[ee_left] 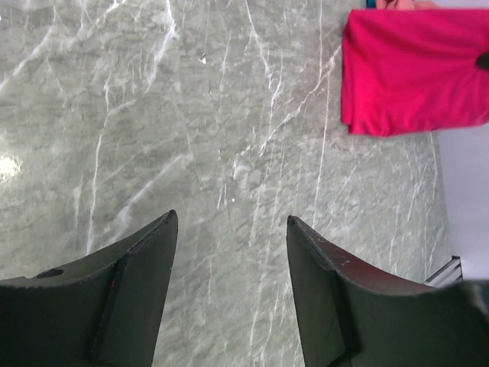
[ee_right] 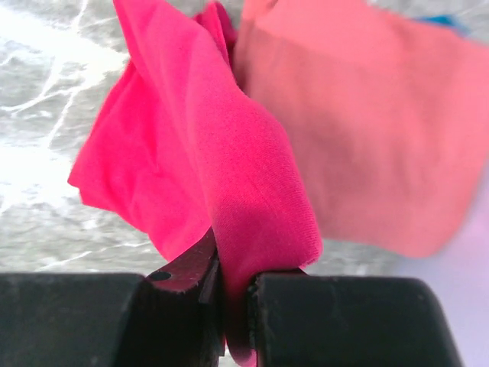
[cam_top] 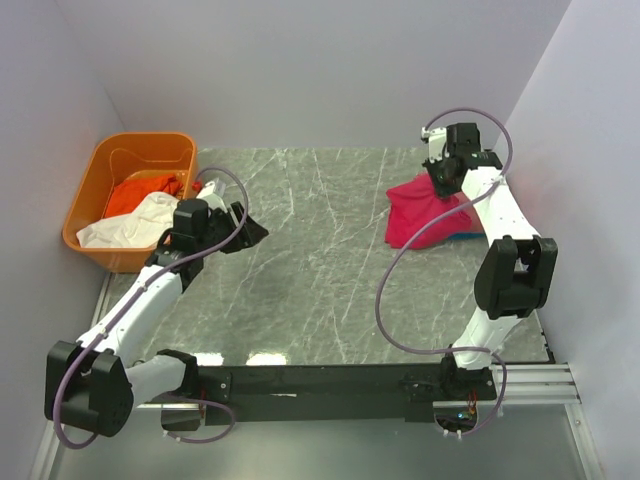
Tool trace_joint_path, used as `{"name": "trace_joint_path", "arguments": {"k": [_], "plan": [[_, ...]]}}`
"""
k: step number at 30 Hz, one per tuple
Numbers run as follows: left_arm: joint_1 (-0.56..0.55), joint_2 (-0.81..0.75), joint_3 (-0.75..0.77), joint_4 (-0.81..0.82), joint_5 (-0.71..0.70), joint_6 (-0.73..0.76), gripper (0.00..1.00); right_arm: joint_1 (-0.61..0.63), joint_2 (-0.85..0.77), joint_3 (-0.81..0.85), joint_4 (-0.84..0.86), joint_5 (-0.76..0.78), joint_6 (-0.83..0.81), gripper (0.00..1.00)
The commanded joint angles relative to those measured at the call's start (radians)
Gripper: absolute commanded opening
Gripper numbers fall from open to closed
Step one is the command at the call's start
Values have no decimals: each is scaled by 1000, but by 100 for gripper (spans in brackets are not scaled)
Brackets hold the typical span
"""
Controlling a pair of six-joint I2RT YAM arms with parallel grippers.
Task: Fold and stack the t-shirts
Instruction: Neatly place the folded tshirt to the corner
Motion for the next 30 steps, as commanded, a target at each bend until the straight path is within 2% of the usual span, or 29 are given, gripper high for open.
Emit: {"name": "trace_joint_path", "arguments": {"k": [1,8,19,30], "plan": [[2,-43,-10,-7,14,39,64,5,-1,95,0,88,-88,0],[4,-32,-7,1,54,36,64,-7,31,214,-35,125,-137,0],[4,-33,-5,-5,55,42,64,-16,49,358,-122,67,-143,0],[5,-33,-8,-4,62,45,64,-16,31,414,-173,79,-151,0]]}}
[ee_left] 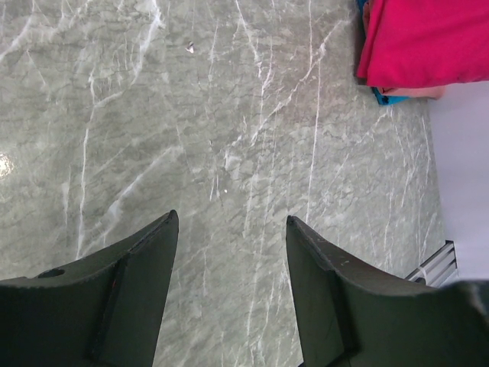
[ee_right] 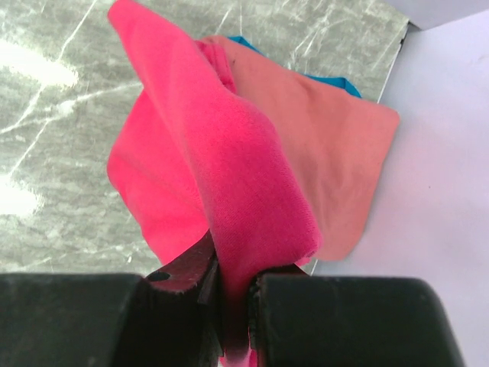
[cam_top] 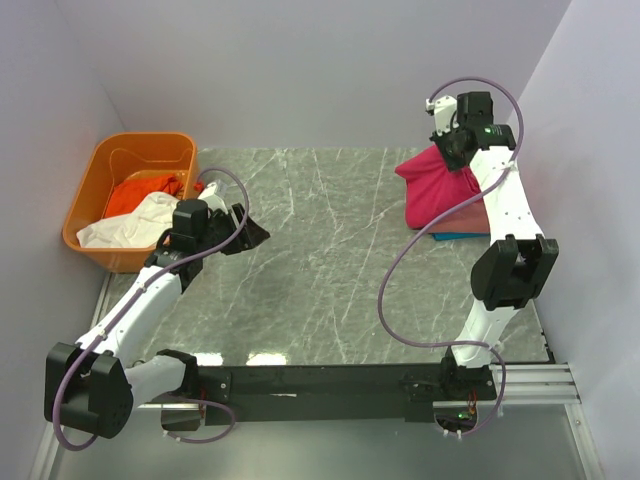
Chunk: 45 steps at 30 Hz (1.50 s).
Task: Fold and stack the t-shirts
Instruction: Neatly place the folded tshirt to the corner
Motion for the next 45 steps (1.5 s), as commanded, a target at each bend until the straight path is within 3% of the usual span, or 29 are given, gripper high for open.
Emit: {"name": "trace_joint_path", "arguments": {"k": [1,15,28,45], "plan": [[5,-14,-2,19,21,27,63,-8,-42,67,-9,20,-16,0],[5,-11,-8,27,33,24,64,-55,-47,119,-59,31,-49,0],[5,-7,-12,28,36,25,64,-80,39,116,28,80,-108,0],[6,-4,-13,39,48,20,64,-74,-108,136,-33,-49,-82,0]]}}
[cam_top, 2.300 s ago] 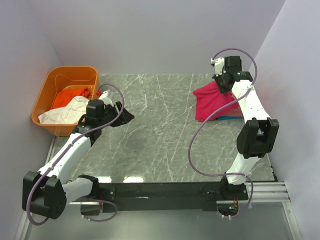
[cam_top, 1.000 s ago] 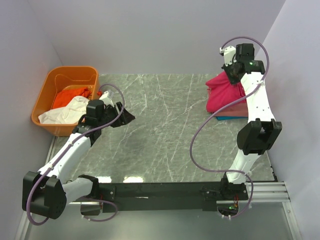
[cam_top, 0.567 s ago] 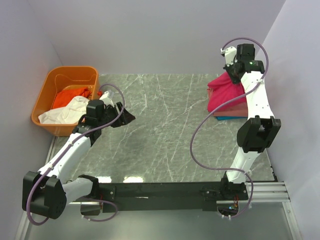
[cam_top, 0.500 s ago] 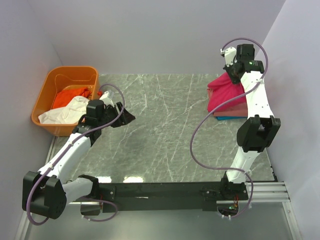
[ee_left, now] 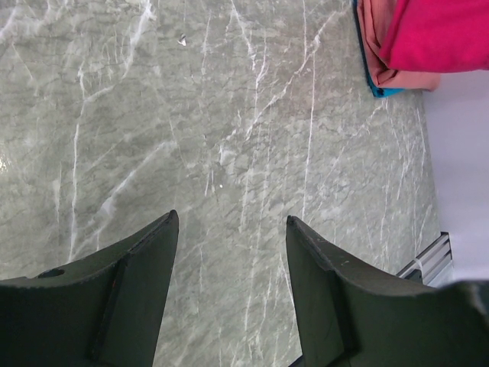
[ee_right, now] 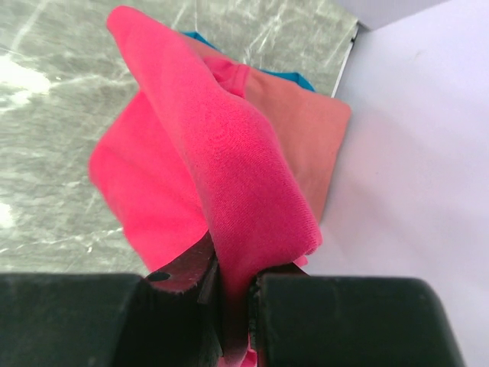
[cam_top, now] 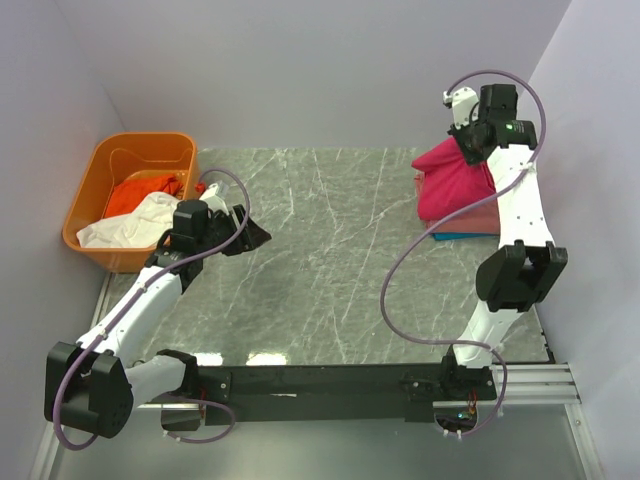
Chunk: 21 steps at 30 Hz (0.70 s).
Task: Fold and stack the t-shirts
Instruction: Neatly place the folded tshirt to the corner
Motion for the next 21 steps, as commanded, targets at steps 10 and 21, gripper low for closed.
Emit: {"name": "trace_joint_path", "arguments": {"k": [10,21], "plan": [[6,-8,-7,30,18,25,64,32,-112,107,-42,-93,25,0],[7,-8,-5,29,23,27,63,49,-134,78,-79,-101,25,0]]}}
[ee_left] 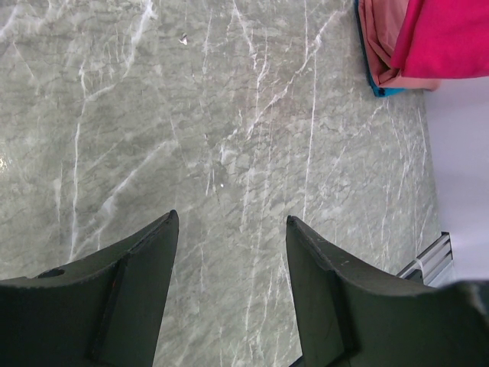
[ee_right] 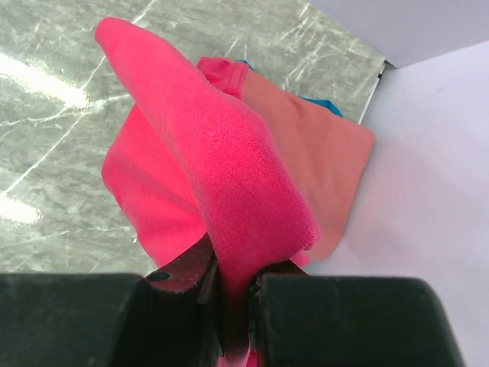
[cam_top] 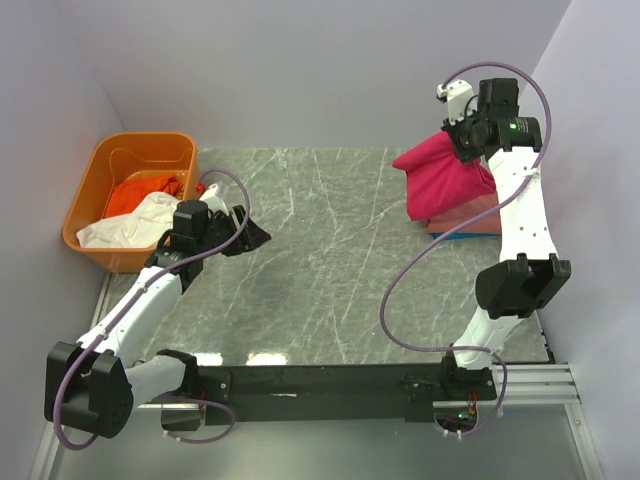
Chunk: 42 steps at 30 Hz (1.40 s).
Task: Fold and stack the t-shirts
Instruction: Neatly place the folded tshirt to the corner
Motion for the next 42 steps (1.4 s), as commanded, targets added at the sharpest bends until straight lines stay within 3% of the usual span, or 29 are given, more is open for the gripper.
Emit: {"name": "trace_joint_path", "arguments": {"k": [1,6,13,24,42], "plan": [[5,-10,0,26,23,26,63,2,-82,-4,17,5,-13,0],[5,-7,0,32,32,25,63,-10,-90,-125,75,42,-71,0],[7,-2,0,29,31,26,63,-30,37,-122,126,27,-144,0],[8,13,1,36,40,23,63,-37,100,-118,259,94,-162,0],[8,25,0,36,49,25,63,-93,207,-145,451,341,-125,0]]}}
